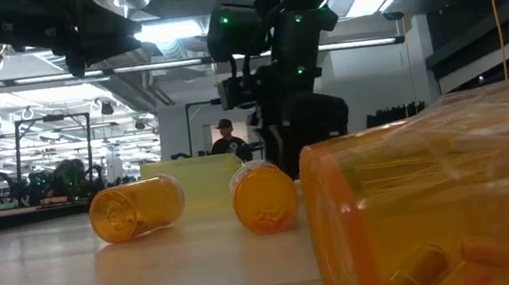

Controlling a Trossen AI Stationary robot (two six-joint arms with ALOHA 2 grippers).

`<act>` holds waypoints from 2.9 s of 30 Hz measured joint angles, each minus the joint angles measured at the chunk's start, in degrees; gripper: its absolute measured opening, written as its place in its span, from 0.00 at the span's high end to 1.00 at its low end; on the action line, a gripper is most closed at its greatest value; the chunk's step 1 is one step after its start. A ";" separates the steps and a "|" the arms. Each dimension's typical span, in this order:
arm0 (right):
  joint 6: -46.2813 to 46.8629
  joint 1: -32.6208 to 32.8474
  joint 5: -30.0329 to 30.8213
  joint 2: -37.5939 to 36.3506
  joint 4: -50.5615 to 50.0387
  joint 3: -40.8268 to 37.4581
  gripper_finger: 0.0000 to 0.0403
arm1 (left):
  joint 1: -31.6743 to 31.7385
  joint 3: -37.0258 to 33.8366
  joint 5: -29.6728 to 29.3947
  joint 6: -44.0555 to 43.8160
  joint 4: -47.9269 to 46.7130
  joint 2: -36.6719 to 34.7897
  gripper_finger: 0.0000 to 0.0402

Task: Pick and place medicine bottles into bin by pill shape (circle, oval)
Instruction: Put the yellow pill bottle into the blue bin, then put the orange pill bottle into the yellow bin

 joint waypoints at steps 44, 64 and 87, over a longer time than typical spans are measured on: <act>24.39 -11.16 8.68 -21.00 -6.39 1.77 0.74 | 0.00 0.02 0.00 0.00 0.02 0.02 0.59; 31.69 -19.52 3.56 -21.73 -13.39 -5.53 0.66 | -0.02 0.02 0.00 0.00 0.01 0.02 0.59; 32.91 -12.92 0.84 -18.93 -5.33 -9.46 0.46 | 0.00 0.02 -0.01 0.00 0.01 0.01 0.59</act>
